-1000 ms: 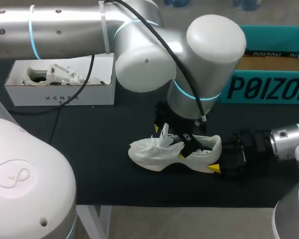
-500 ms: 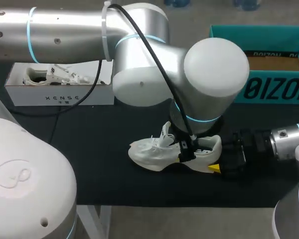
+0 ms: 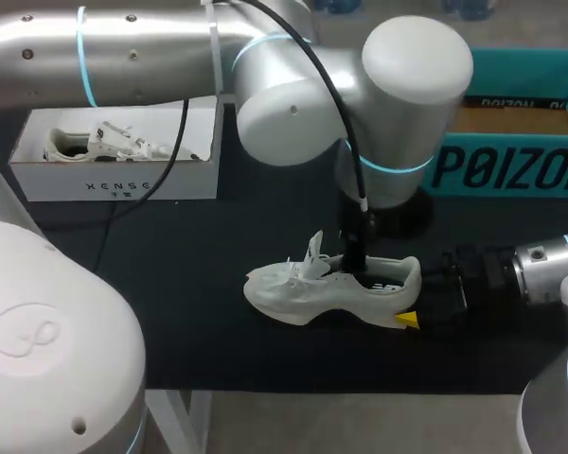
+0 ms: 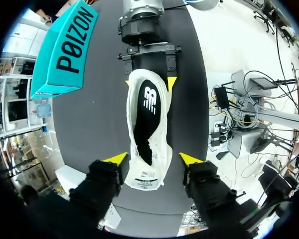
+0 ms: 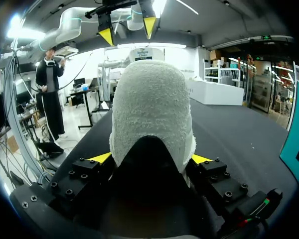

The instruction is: Take the shoe out of the shoebox, open the shoe tongue, remove and reinsert the insole, then place the shoe into the shoebox

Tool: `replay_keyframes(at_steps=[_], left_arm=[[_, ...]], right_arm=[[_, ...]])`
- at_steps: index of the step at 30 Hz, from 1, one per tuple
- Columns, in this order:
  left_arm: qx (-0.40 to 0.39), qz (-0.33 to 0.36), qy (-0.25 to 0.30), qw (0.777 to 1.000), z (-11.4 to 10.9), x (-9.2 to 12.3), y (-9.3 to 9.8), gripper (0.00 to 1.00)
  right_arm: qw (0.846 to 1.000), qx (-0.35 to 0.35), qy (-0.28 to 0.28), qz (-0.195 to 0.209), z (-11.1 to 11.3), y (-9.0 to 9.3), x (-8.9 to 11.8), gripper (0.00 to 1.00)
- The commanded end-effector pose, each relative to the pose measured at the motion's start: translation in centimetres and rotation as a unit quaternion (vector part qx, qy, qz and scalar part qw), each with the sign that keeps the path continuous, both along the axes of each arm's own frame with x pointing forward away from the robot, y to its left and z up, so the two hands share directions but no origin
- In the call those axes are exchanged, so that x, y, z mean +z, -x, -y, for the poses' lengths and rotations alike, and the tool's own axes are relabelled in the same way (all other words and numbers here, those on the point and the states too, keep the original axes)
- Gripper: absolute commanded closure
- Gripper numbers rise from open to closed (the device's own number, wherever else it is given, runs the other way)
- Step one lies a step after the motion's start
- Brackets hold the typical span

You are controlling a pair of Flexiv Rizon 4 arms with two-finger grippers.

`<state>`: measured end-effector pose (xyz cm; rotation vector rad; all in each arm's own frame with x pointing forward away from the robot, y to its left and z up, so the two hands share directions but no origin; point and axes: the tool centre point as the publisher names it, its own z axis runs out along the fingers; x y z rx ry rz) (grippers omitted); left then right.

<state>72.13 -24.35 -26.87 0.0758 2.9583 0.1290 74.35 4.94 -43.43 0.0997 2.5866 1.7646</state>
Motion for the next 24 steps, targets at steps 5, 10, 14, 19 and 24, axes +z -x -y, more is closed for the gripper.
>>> replay_keyframes(at_steps=[5, 10, 14, 19, 24], left_arm=[[-0.012, 0.002, -0.029, 0.999, 2.9, -1.8, -0.5, 1.00], [-0.006, -0.017, -0.031, 0.999, 3.1, -3.6, -1.1, 1.00], [0.000, -0.024, -0.030, 0.999, 2.9, -4.8, -2.0, 1.00], [0.003, -0.032, -0.034, 0.999, 3.0, -5.9, -2.8, 1.00], [0.004, -0.044, -0.040, 0.998, 2.6, -7.3, -2.8, 1.00]], right_arm=[[1.000, -0.001, 0.001, -0.001, 0.1, 0.1, -0.3, 1.00], [1.000, -0.001, 0.001, -0.001, 0.1, 0.1, -0.3, 1.00], [1.000, -0.001, 0.001, -0.001, 0.1, 0.1, -0.3, 1.00], [1.000, -0.001, 0.001, -0.001, 0.1, 0.1, -0.3, 1.00], [1.000, -0.001, 0.001, -0.001, 0.1, 0.1, -0.3, 1.00]])
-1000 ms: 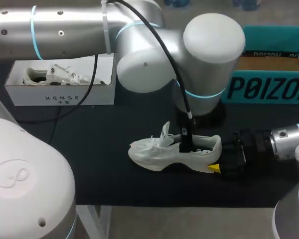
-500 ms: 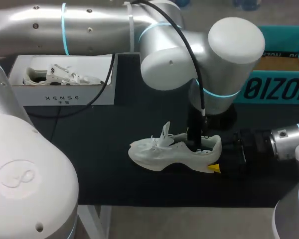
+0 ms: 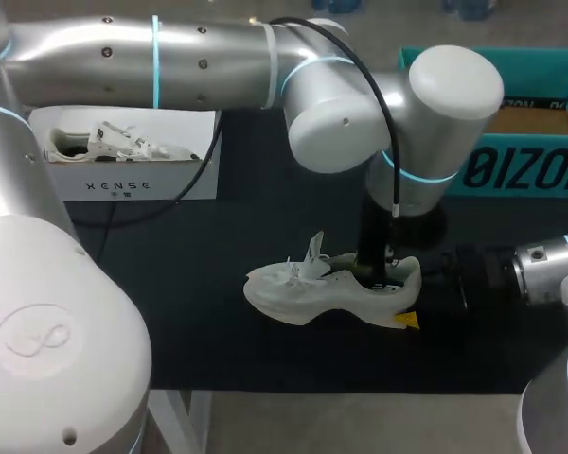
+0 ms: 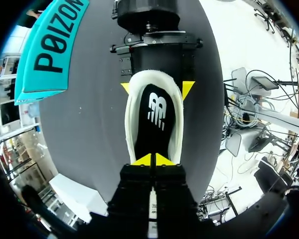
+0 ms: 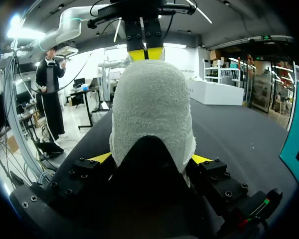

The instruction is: Take the shoe out of the shoebox, open the shoe tongue, remove and reinsert the insole, then place the shoe into the shoebox

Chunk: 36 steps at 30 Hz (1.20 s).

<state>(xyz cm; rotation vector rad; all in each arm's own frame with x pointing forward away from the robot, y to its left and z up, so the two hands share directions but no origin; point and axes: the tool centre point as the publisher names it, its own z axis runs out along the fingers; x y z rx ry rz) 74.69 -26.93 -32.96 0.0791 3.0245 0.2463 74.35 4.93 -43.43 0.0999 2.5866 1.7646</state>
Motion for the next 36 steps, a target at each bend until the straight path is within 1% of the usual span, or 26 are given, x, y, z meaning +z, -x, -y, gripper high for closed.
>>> replay_keyframes(at_steps=[1, 4, 9, 14, 24, 36], left_arm=[[0.001, -0.014, -0.005, 1.000, 0.0, -1.6, -0.3, 1.00], [-0.001, -0.024, -0.011, 1.000, -0.2, -2.6, -0.1, 1.00], [-0.007, -0.037, -0.019, 0.999, -0.8, -4.0, 1.0, 1.00], [-0.012, -0.039, -0.024, 0.999, -1.1, -4.8, 1.8, 1.00], [-0.013, -0.044, -0.023, 0.999, -1.4, -5.3, 2.3, 1.00], [-0.024, -0.025, -0.007, 0.999, -1.7, -5.5, 3.2, 1.00]], right_arm=[[1.000, -0.001, 0.001, -0.001, 0.1, 0.1, -0.3, 1.00], [1.000, -0.001, 0.001, -0.001, 0.1, 0.1, -0.3, 1.00], [1.000, -0.001, 0.001, -0.001, 0.1, 0.1, -0.3, 1.00], [1.000, -0.001, 0.001, -0.001, 0.1, 0.1, -0.3, 1.00], [1.000, -0.001, 0.001, -0.001, 0.1, 0.1, -0.3, 1.00], [1.000, -0.001, 0.001, -0.001, 0.1, 0.1, -0.3, 1.00]])
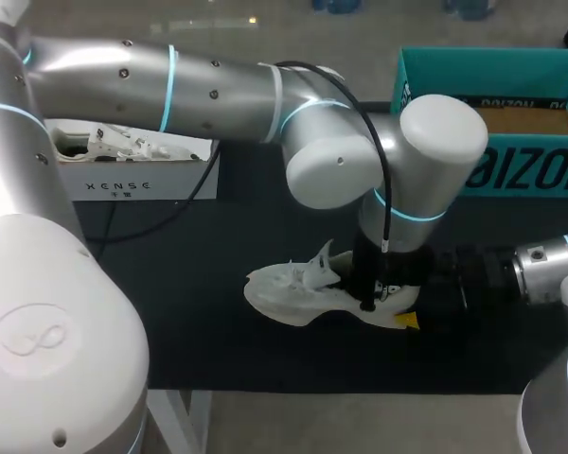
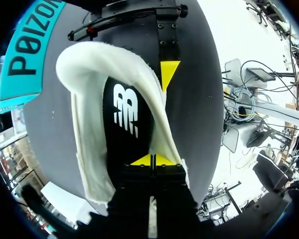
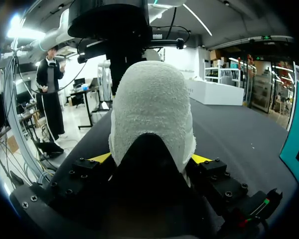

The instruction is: Take the shoe out of the shoebox, open the shoe tongue, remove and reinsert the insole, then place the shoe into the shoebox

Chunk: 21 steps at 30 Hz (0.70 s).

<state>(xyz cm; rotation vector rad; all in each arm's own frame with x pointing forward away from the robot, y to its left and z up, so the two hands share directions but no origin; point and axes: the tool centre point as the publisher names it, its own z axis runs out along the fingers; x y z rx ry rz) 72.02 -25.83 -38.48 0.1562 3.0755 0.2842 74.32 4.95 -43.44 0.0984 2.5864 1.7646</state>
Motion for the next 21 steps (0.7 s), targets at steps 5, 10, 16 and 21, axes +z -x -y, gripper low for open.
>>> replay_keyframes(at_steps=[5, 10, 16, 21], left_arm=[[-0.005, 0.011, 0.011, 1.000, -0.77, 0.21, 0.55, 0.77], [-0.005, 0.013, 0.013, 1.000, -0.78, 0.34, 0.44, 0.65], [-0.008, 0.016, 0.013, 1.000, -0.60, 0.32, 0.24, 0.66], [-0.016, 0.021, 0.023, 0.999, -0.48, -0.06, -0.18, 0.65]], right_arm=[[1.000, -0.001, 0.001, -0.001, 0.11, 0.03, -0.33, 1.00], [1.000, -0.001, 0.001, -0.001, 0.11, 0.03, -0.33, 1.00], [1.000, -0.001, 0.001, -0.001, 0.11, 0.03, -0.33, 1.00], [1.000, -0.001, 0.001, -0.001, 0.11, 0.03, -0.33, 1.00]])
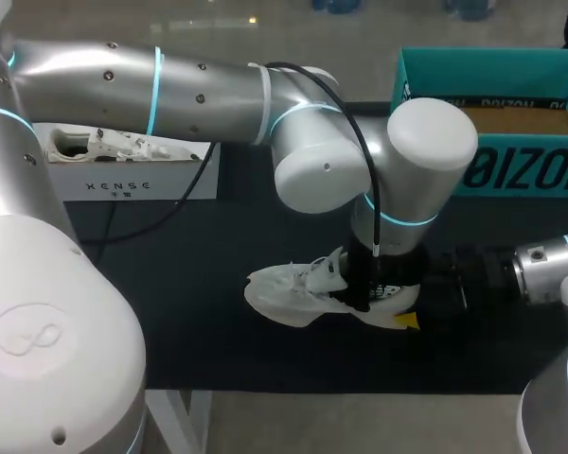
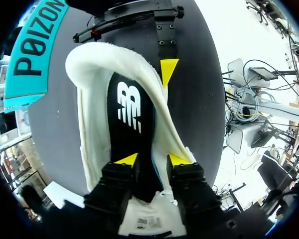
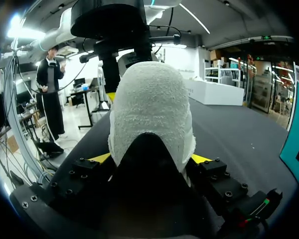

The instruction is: Take the shoe out of the shoebox, open the shoe tongue, remove and reinsert the insole, then place the shoe into the shoebox

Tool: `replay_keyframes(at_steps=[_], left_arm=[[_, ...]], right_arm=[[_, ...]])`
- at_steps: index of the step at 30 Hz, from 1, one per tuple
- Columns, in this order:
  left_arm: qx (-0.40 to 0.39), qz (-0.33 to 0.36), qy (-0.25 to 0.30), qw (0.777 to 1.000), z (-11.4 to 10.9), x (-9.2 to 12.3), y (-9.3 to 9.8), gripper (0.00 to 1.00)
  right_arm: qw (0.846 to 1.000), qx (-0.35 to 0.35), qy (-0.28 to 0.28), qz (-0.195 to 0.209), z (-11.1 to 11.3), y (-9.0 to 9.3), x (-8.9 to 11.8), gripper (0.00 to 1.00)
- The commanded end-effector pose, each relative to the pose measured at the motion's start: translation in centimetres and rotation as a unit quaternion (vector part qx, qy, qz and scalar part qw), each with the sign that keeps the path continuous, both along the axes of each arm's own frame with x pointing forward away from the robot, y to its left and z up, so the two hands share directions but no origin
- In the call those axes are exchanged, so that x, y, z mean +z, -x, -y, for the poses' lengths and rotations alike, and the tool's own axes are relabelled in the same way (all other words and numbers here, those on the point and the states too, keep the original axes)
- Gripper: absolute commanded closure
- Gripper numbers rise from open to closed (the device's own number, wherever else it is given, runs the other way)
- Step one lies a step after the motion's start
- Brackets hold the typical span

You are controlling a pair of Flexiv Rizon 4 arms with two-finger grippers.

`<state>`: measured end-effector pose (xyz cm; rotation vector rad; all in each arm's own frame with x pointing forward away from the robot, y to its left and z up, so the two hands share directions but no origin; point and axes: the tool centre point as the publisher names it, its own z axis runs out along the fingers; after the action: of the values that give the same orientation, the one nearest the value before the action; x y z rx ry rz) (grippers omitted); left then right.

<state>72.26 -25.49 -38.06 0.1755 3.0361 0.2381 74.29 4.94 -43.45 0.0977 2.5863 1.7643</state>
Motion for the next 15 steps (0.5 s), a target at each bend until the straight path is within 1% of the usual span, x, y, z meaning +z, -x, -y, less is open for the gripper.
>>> replay_keyframes(at_steps=[1, 9, 13, 14, 15], left_arm=[[-0.014, 0.002, 0.011, 1.000, -0.1, -0.7, -0.1, 0.65], [-0.017, 0.008, 0.029, 0.999, -0.1, -3.1, -1.4, 0.64], [-0.021, 0.025, 0.054, 0.998, -0.2, -4.5, -1.9, 0.64], [-0.015, 0.036, 0.060, 0.997, -0.3, -4.8, -1.9, 0.67], [-0.010, 0.039, 0.060, 0.997, -0.3, -5.0, -2.0, 0.79]], right_arm=[[1.000, -0.001, 0.001, -0.001, 0.1, 0.0, -0.3, 1.00], [1.000, -0.001, 0.001, -0.001, 0.1, 0.0, -0.3, 1.00], [1.000, -0.001, 0.001, -0.001, 0.1, 0.0, -0.3, 1.00], [1.000, -0.001, 0.001, -0.001, 0.1, 0.0, -0.3, 1.00], [1.000, -0.001, 0.001, -0.001, 0.1, 0.0, -0.3, 1.00]])
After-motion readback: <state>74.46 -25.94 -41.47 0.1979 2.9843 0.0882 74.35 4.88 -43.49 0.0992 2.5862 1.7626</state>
